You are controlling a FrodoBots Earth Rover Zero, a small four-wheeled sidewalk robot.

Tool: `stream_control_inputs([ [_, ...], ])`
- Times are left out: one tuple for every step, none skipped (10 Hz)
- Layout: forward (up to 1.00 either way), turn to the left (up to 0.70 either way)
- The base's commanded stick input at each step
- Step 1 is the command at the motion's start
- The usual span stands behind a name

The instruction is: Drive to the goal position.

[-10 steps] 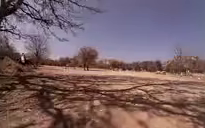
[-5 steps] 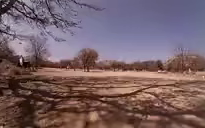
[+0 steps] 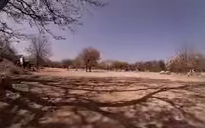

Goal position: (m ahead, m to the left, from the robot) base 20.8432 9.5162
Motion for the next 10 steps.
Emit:
stream_control_inputs([
  [1.00,0.14],
  [1.00,0.14],
  [1.00,0.14],
  [1.00,0.14],
  [1.00,0.13],
  [1.00,0.11],
  [1.00,0.11],
  [1.00,0.11],
  [1.00,0.11],
  [1.00,0.10],
])
